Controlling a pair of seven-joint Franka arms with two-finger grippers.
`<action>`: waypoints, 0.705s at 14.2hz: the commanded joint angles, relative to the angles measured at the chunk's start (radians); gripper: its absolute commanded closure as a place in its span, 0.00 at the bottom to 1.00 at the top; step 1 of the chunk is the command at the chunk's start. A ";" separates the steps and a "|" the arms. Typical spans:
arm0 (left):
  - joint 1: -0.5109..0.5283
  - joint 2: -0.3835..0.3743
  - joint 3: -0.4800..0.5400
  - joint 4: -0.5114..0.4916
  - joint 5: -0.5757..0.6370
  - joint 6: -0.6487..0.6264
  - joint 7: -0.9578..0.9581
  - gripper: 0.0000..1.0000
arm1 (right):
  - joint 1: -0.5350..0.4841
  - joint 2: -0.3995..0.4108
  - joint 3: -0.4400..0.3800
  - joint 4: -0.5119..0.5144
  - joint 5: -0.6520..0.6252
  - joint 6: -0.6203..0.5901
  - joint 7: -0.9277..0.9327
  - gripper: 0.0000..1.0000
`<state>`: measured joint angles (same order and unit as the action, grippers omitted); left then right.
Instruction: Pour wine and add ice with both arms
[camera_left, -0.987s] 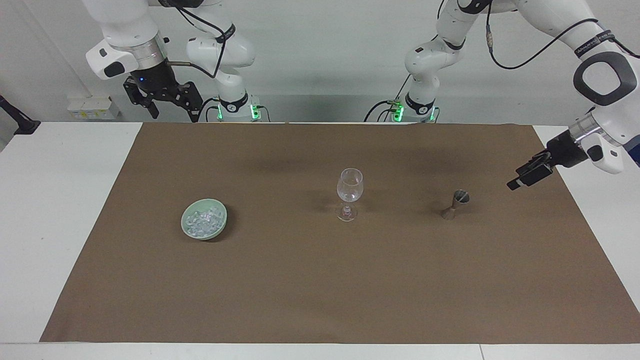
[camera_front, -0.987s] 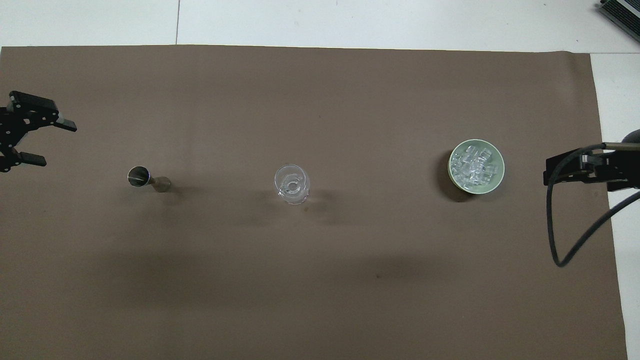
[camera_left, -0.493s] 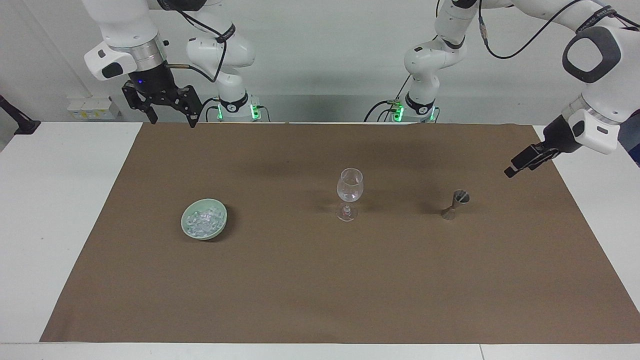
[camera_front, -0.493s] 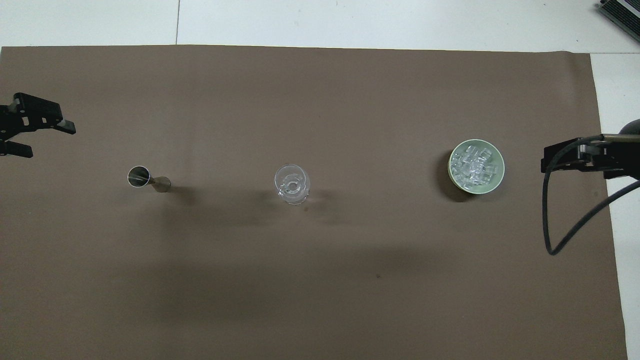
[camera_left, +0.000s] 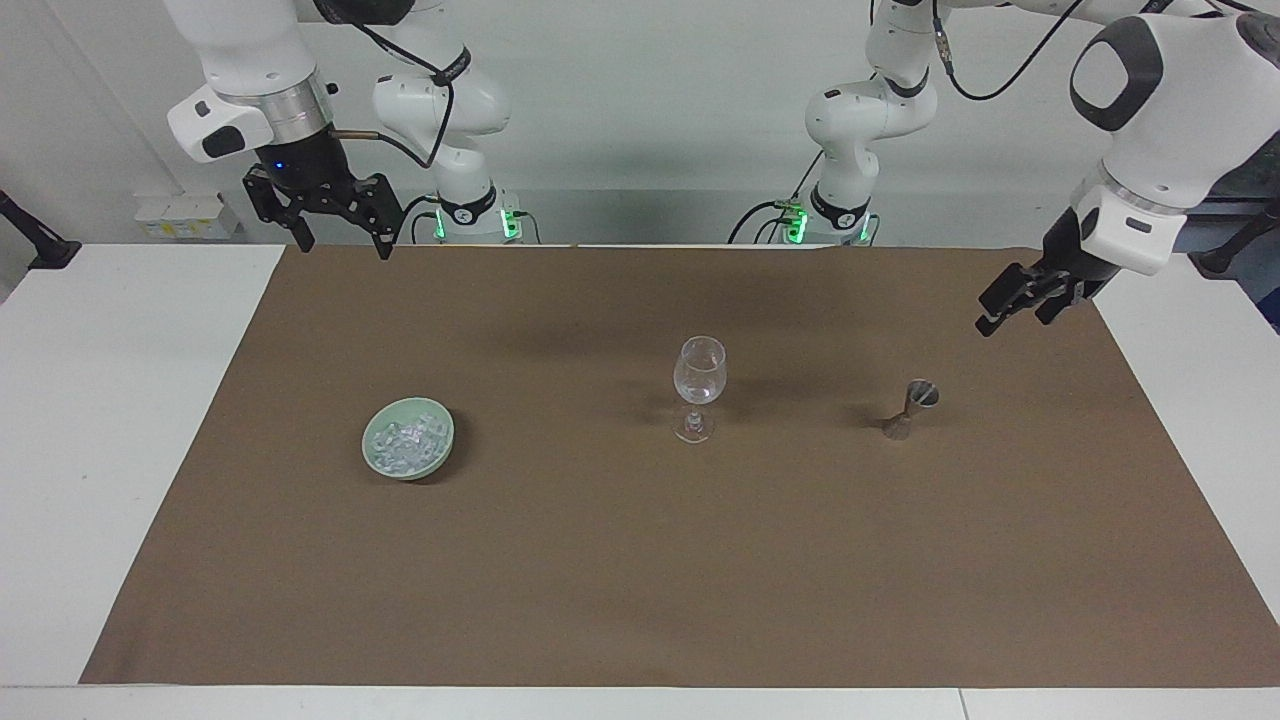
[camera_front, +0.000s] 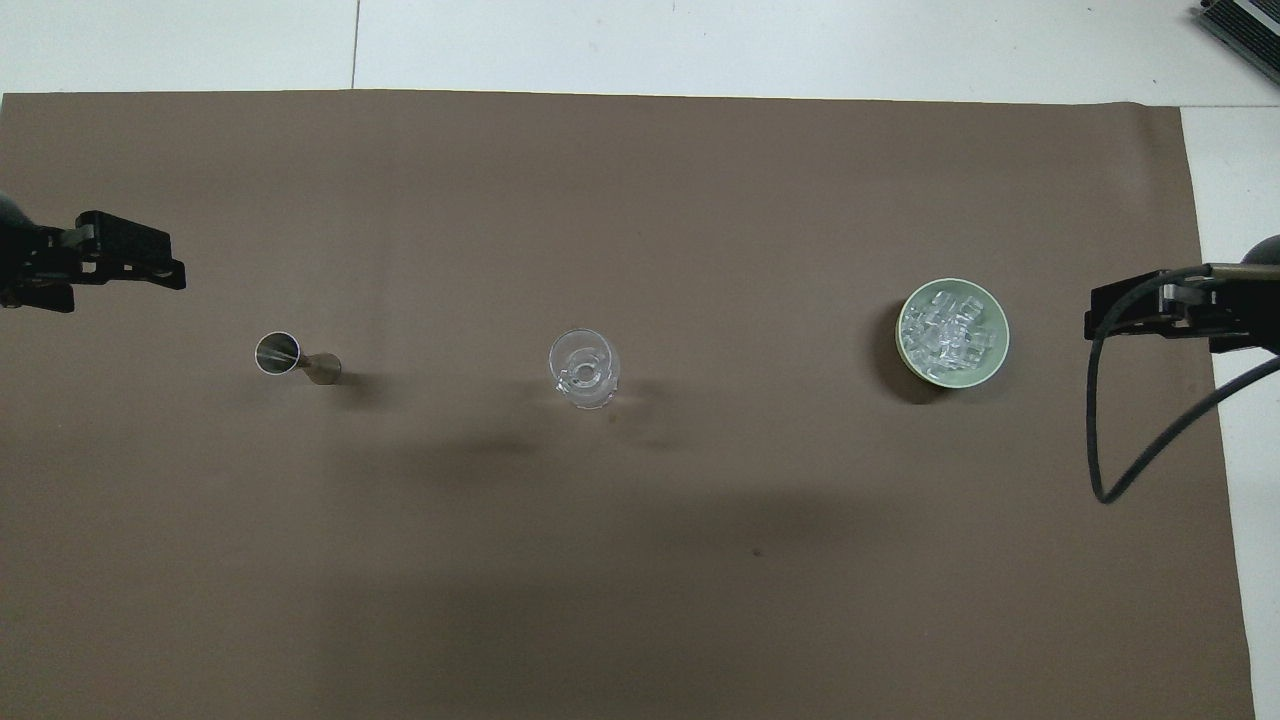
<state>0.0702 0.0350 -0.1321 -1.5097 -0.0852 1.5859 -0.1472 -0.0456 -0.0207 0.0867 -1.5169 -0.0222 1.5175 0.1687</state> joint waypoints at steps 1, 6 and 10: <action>-0.020 -0.061 0.014 -0.020 0.022 -0.084 0.067 0.00 | -0.022 -0.007 0.007 -0.016 0.007 0.029 -0.017 0.00; -0.020 -0.113 0.008 -0.106 0.038 -0.057 0.145 0.00 | -0.027 0.036 0.007 -0.017 0.007 0.084 -0.018 0.00; -0.021 -0.106 0.006 -0.106 0.138 -0.005 0.166 0.00 | -0.027 0.100 0.007 -0.017 0.004 0.184 -0.018 0.00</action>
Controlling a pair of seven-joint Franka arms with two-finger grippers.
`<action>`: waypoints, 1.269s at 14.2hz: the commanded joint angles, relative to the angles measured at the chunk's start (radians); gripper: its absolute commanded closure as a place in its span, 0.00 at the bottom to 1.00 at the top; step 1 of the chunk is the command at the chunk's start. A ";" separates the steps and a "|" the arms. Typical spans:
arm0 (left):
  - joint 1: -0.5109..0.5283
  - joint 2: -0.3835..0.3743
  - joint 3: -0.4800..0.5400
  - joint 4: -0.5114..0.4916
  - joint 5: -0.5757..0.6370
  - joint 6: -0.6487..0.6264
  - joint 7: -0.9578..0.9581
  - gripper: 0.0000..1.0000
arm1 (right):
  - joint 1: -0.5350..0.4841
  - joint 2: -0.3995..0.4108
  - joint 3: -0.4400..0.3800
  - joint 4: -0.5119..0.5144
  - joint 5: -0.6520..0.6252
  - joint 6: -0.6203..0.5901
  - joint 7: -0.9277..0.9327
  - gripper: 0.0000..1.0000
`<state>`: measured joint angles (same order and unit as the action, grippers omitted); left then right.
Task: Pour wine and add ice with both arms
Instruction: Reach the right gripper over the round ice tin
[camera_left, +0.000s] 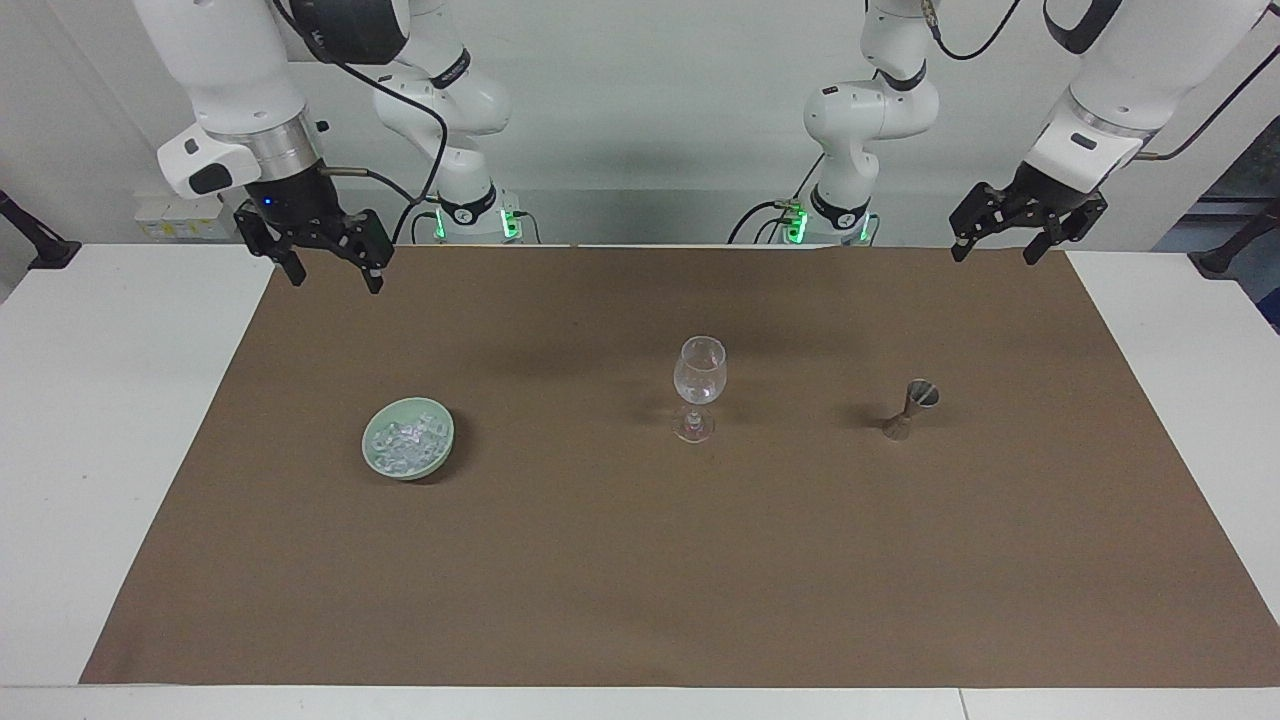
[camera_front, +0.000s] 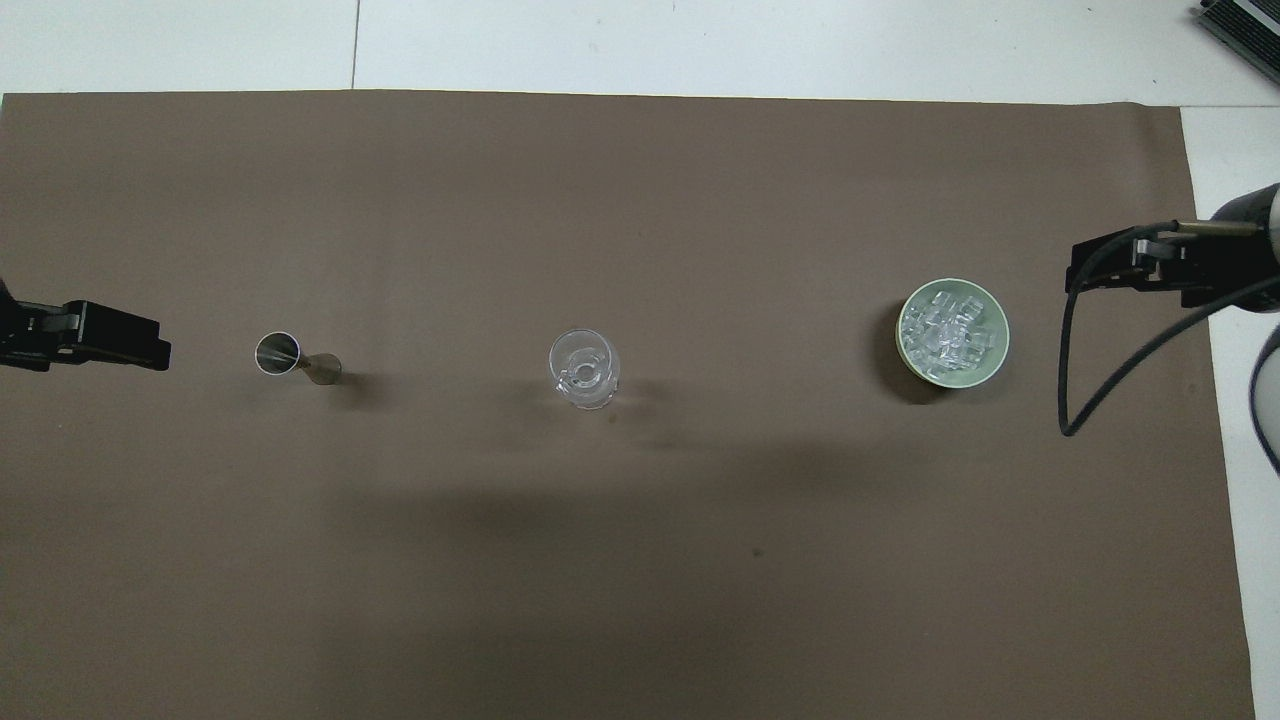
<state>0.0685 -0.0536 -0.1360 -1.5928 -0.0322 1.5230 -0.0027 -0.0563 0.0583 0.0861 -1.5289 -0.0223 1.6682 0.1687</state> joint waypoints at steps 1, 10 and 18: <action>-0.016 -0.012 0.004 -0.016 0.095 0.080 0.029 0.00 | -0.014 0.035 0.007 -0.010 0.002 0.054 -0.018 0.00; -0.018 -0.025 0.007 -0.021 -0.025 -0.004 0.062 0.00 | -0.011 0.107 0.007 -0.189 0.001 0.300 -0.020 0.00; -0.004 -0.026 0.012 -0.013 0.023 0.002 0.075 0.00 | -0.028 0.121 0.007 -0.408 -0.010 0.518 -0.028 0.00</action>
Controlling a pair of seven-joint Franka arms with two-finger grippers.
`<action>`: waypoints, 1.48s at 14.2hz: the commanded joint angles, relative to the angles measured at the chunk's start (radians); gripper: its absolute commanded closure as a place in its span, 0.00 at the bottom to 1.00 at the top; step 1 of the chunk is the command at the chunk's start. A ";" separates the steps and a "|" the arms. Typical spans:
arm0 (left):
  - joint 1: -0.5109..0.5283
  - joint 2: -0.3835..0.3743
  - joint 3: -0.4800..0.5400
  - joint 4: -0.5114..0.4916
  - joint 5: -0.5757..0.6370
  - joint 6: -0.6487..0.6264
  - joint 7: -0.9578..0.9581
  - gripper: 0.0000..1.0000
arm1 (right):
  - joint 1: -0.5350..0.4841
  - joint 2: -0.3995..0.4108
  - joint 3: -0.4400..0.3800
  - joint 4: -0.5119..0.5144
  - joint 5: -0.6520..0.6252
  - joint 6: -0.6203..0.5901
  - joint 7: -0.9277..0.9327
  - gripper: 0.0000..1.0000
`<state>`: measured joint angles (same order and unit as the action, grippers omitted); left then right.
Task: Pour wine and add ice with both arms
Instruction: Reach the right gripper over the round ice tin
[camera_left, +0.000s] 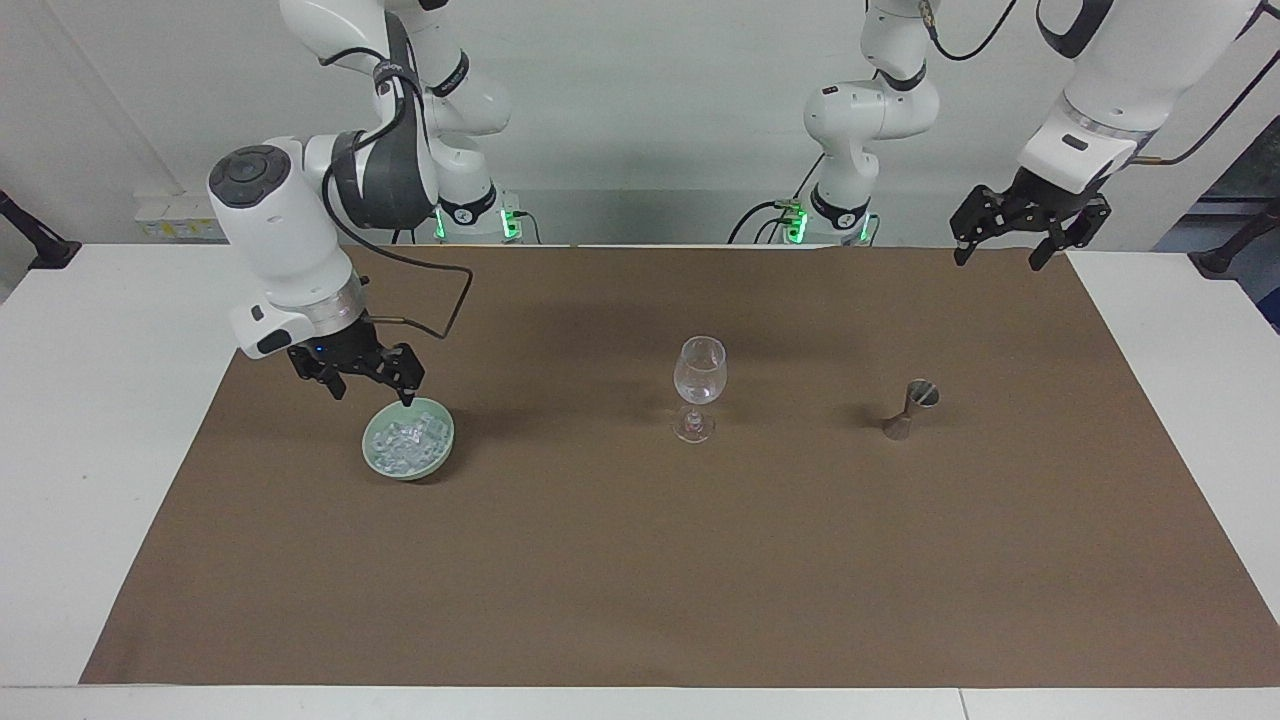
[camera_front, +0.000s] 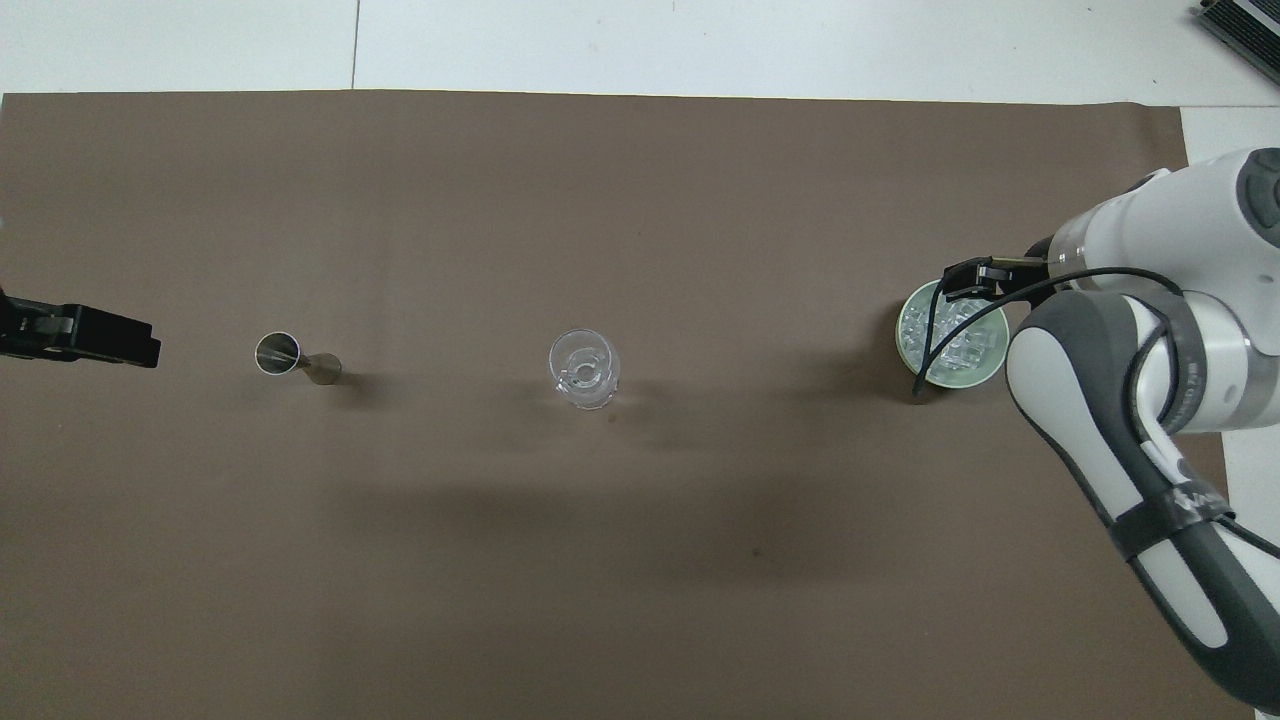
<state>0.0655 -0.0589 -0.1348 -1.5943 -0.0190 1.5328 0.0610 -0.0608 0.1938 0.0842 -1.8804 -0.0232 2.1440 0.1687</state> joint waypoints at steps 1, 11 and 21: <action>-0.001 -0.021 0.012 -0.006 0.010 -0.008 0.010 0.00 | -0.027 -0.008 0.009 -0.075 -0.009 0.057 -0.026 0.00; 0.000 -0.021 0.021 -0.001 0.010 -0.011 0.008 0.00 | -0.017 0.050 0.009 -0.135 -0.009 0.169 -0.011 0.12; 0.000 -0.021 0.021 -0.001 0.010 -0.011 0.008 0.00 | -0.014 0.052 0.009 -0.135 -0.009 0.177 -0.006 0.63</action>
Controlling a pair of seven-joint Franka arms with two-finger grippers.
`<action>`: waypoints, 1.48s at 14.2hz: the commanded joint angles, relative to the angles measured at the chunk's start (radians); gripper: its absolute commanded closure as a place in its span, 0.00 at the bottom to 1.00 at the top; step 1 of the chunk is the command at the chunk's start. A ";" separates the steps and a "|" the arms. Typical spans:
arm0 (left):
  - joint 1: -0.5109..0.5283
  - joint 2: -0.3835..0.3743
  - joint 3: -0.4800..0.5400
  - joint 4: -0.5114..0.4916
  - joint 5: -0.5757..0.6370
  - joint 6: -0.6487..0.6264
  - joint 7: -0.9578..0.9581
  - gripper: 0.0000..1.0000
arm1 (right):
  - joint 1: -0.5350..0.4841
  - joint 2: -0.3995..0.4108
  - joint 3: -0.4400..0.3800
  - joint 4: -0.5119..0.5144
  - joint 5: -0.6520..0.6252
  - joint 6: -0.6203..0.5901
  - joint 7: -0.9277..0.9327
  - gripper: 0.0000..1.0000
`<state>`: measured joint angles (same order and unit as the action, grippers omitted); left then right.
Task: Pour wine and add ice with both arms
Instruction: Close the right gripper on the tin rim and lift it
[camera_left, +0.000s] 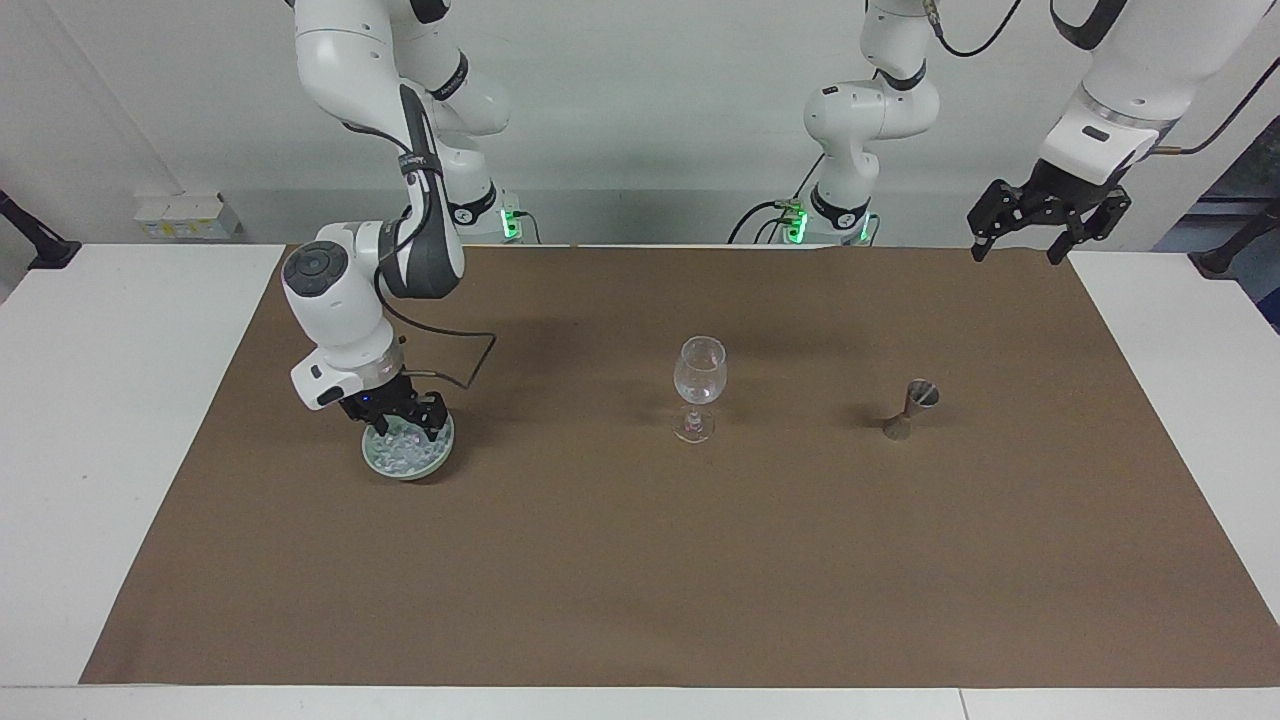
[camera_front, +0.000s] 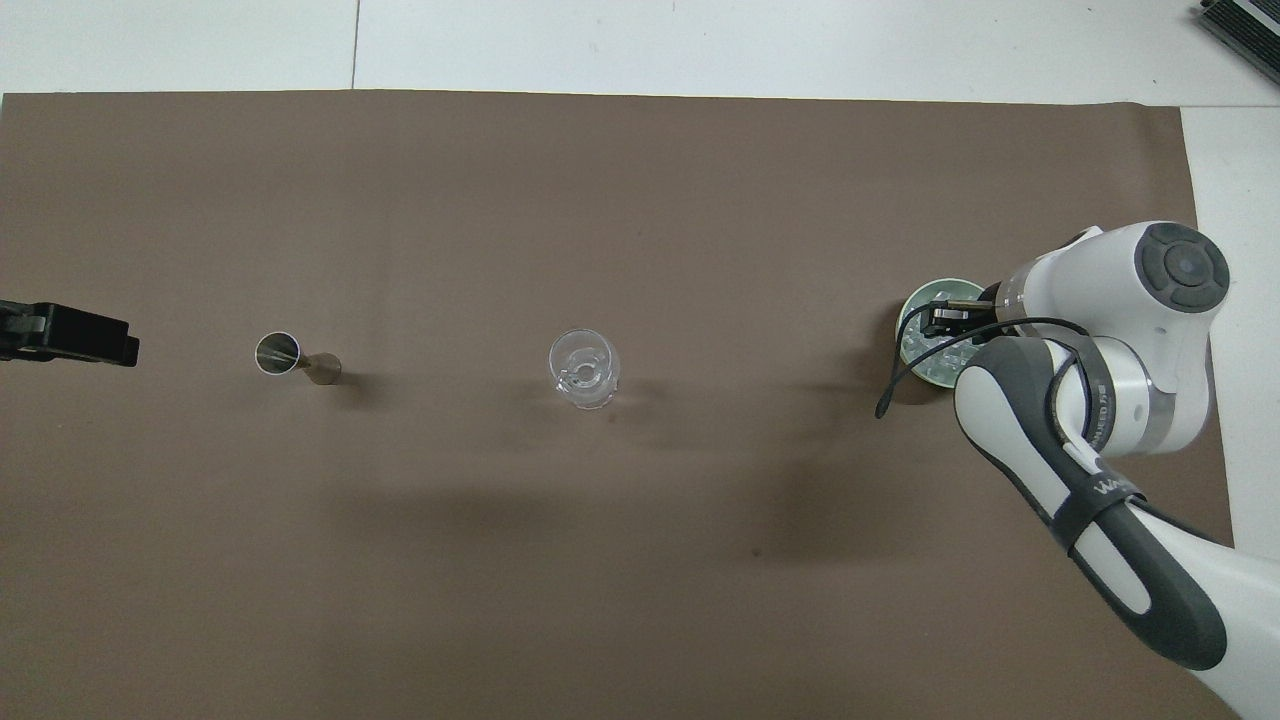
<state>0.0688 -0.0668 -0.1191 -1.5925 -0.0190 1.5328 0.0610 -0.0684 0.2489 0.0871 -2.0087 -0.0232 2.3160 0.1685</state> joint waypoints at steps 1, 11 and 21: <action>-0.003 -0.013 0.006 -0.003 0.010 -0.011 0.008 0.00 | -0.007 -0.003 0.006 -0.007 -0.009 0.005 -0.006 0.67; -0.003 -0.013 0.006 -0.003 0.010 -0.011 0.008 0.00 | -0.018 -0.049 0.006 0.015 -0.007 -0.007 -0.001 1.00; -0.003 -0.013 0.006 -0.003 0.010 -0.011 0.008 0.00 | -0.021 -0.278 0.006 0.062 -0.006 -0.262 0.009 1.00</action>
<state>0.0688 -0.0668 -0.1191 -1.5925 -0.0190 1.5328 0.0610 -0.0723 0.0252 0.0825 -1.9404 -0.0232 2.0961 0.1703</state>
